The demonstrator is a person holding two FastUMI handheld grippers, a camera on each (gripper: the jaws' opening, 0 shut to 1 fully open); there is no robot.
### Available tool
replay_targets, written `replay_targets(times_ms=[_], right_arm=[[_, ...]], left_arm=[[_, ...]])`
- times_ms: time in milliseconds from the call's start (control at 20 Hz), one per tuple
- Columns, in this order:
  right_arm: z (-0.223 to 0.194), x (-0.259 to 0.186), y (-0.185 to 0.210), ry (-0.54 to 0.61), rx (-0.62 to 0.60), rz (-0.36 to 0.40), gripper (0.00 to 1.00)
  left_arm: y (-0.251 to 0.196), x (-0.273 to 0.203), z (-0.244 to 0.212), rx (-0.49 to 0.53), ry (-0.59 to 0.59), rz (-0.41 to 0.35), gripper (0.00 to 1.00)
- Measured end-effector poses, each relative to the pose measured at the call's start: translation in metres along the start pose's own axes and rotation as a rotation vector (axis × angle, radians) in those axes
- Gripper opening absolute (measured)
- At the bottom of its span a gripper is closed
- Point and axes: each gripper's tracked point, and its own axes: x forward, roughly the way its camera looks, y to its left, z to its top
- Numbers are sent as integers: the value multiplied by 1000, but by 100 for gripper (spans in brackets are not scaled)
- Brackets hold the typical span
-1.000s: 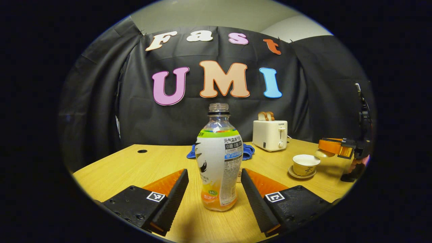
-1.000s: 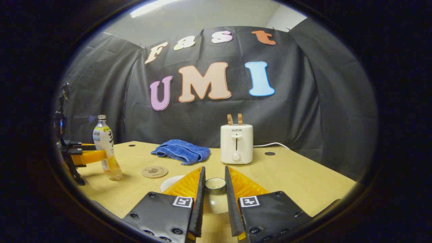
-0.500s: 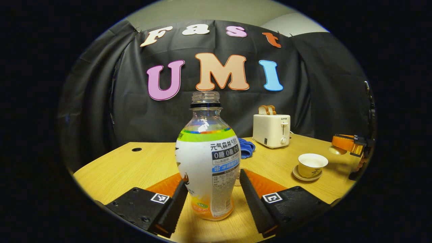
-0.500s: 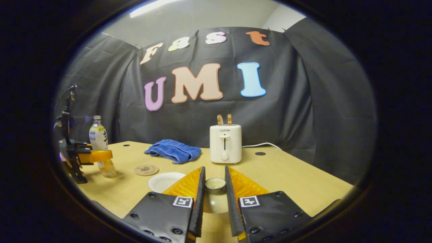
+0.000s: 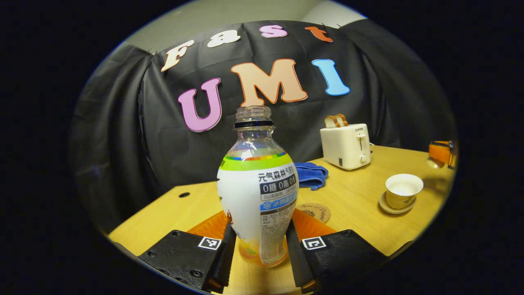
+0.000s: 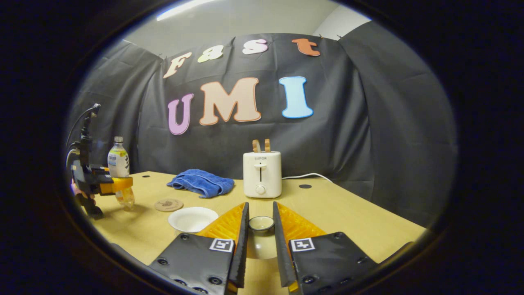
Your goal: Open the teacup lid with one hand, grasp the water bottle and pour water into the teacup with the other hand; after pouring, place the water bottle on the coaster and then close the teacup lid.
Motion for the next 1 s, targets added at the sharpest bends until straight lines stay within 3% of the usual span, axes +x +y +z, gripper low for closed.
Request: replay_targets(times_ms=[250,500,650,1000], right_arm=[[0,1,-12,1,0,-29,36],[1,1,-17,0,0,-41,36],[0,1,-17,0,-1,-42,36],[0,1,-18,1,-1,-42,36]], left_arm=[[-4,10,43,452,-62,55,57],[-51,19,44,830,-82,-41,55],[-71,26,29,993,-59,-100,53],[-87,24,25,1270,-57,-145,55]])
